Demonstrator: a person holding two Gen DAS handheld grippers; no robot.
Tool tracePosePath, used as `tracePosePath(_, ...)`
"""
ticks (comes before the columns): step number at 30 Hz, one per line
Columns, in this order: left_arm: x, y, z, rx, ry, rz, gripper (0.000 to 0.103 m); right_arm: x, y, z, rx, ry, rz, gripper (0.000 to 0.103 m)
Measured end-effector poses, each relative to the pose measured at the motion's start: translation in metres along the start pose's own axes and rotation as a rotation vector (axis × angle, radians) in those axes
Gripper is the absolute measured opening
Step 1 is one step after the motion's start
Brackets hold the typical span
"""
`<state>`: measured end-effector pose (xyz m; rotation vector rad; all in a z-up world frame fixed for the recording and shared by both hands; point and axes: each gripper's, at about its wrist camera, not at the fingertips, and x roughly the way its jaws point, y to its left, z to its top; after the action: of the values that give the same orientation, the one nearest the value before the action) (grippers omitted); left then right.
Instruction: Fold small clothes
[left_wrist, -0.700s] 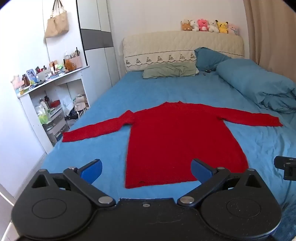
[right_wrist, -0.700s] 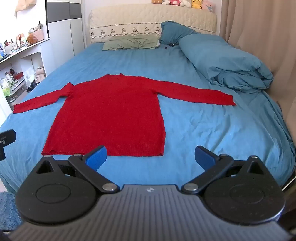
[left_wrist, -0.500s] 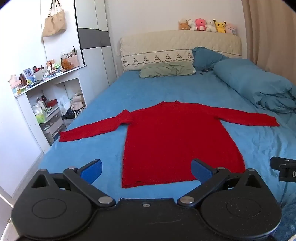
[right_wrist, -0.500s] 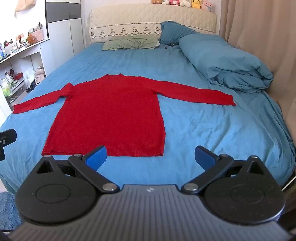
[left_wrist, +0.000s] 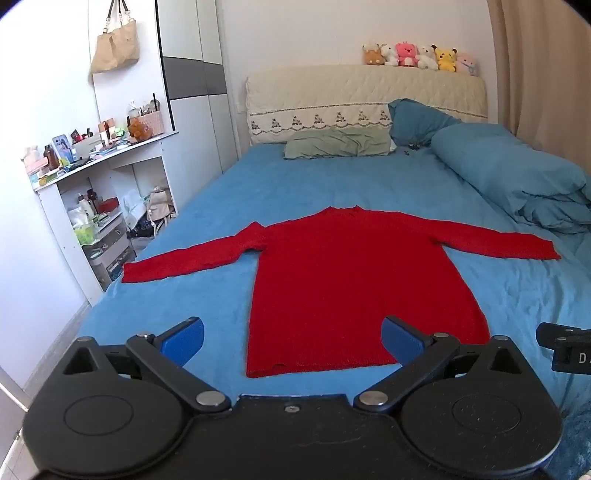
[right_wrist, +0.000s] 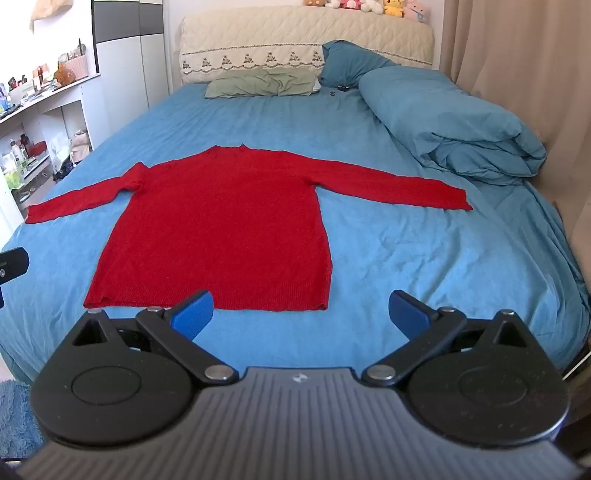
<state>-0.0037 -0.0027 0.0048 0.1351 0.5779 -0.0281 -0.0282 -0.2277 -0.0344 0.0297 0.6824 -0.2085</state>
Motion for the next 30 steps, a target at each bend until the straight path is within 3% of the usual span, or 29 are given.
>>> tracePosePath(30, -0.0044, 0.0041, 0.0029, -0.014, -0.005, -0.004, 0.103, 0.0021, 0.0041, -0.001, -0.004, 0.007, 0.0, 0.103)
